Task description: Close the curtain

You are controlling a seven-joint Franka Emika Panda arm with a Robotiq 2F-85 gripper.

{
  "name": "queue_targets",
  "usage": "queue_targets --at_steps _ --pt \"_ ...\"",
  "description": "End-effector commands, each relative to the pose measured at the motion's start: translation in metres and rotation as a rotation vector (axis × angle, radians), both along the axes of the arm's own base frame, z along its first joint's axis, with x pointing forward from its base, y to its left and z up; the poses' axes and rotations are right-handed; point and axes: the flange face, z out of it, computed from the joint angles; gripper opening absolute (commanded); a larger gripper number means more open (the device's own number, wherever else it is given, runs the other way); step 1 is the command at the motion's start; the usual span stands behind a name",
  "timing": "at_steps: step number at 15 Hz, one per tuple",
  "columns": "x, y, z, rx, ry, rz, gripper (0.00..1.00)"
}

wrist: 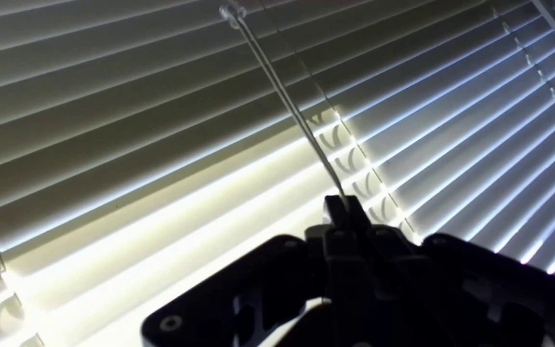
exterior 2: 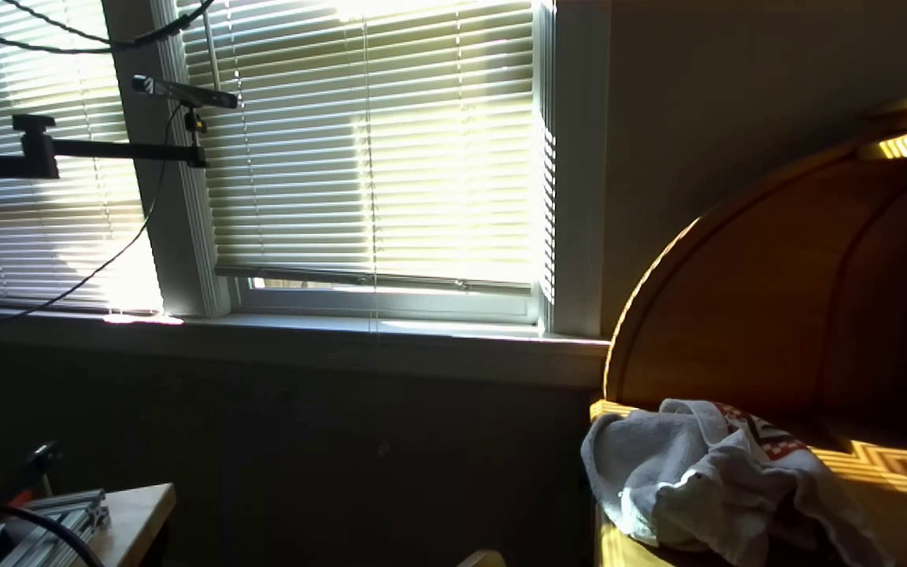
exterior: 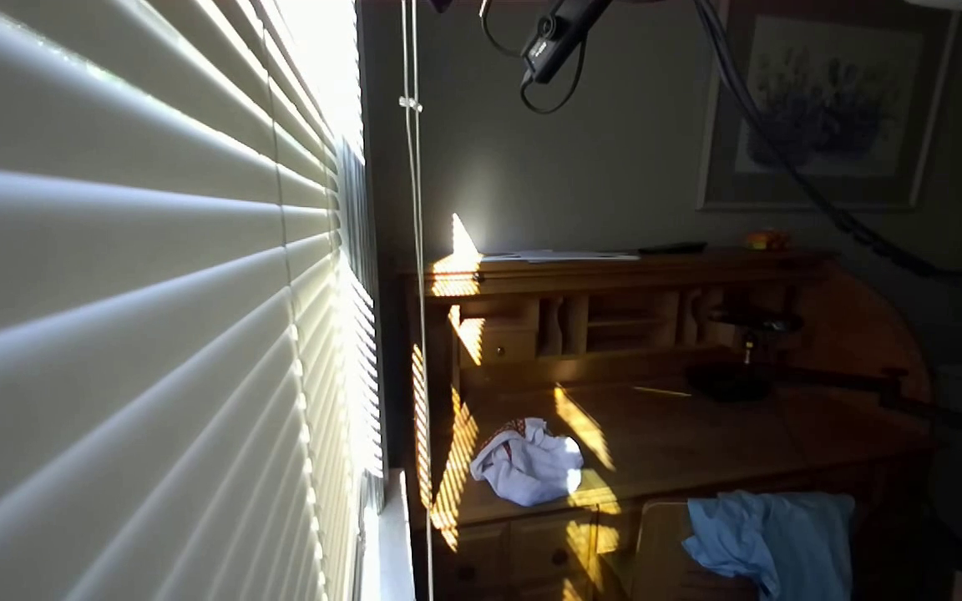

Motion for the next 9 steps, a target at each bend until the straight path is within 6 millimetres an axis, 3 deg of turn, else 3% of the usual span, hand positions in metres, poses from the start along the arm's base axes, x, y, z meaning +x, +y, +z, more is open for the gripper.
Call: queue_targets --at_steps 1,5,9 --pt "0.005 -0.009 0.019 -0.042 -0.012 -0.056 0.0" --pt "0.014 -0.033 0.027 -0.081 -0.017 -0.201 0.0" --pt "0.037 -0.055 0.016 -0.093 -0.053 -0.315 0.0"
